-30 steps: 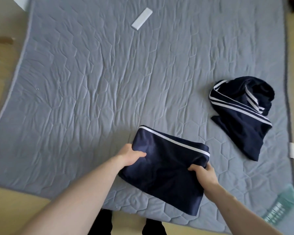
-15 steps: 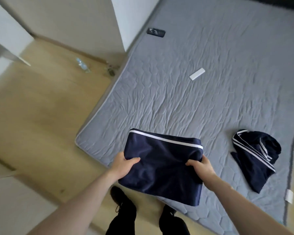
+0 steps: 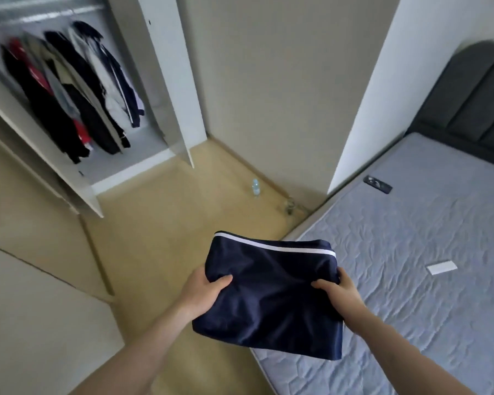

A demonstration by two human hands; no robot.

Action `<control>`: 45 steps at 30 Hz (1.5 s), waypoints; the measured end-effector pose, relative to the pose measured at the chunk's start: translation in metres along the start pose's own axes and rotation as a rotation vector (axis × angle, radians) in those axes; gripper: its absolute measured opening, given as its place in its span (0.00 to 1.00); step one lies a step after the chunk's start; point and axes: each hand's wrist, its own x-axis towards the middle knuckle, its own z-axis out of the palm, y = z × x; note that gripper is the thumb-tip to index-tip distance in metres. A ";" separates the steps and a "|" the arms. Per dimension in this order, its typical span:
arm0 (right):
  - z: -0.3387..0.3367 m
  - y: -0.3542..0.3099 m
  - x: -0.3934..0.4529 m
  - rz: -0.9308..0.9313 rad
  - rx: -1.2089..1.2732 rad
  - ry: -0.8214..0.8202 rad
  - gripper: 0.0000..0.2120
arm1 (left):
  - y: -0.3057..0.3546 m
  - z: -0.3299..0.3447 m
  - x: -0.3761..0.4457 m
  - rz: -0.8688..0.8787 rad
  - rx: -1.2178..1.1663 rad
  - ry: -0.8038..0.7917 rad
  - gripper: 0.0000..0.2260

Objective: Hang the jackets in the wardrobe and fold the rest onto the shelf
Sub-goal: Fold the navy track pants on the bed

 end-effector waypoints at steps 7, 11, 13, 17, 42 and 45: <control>0.118 -0.130 0.055 -0.166 -0.041 -0.130 0.23 | 0.035 -0.133 0.053 0.077 -0.068 0.203 0.09; 0.188 -0.200 0.099 -0.237 -0.038 -0.241 0.28 | 0.057 -0.204 0.101 0.100 -0.043 0.330 0.12; 0.223 -0.234 0.122 -0.266 -0.030 -0.284 0.26 | 0.070 -0.239 0.127 0.110 -0.027 0.386 0.13; 0.288 -0.302 0.167 -0.297 -0.019 -0.349 0.26 | 0.102 -0.305 0.178 0.119 -0.019 0.448 0.12; 0.706 -0.665 0.311 -0.571 -0.039 -0.478 0.21 | 0.201 -0.739 0.442 0.259 0.096 0.746 0.17; 0.744 -0.694 0.322 -0.588 -0.012 -0.465 0.22 | 0.210 -0.782 0.473 0.272 0.103 0.753 0.16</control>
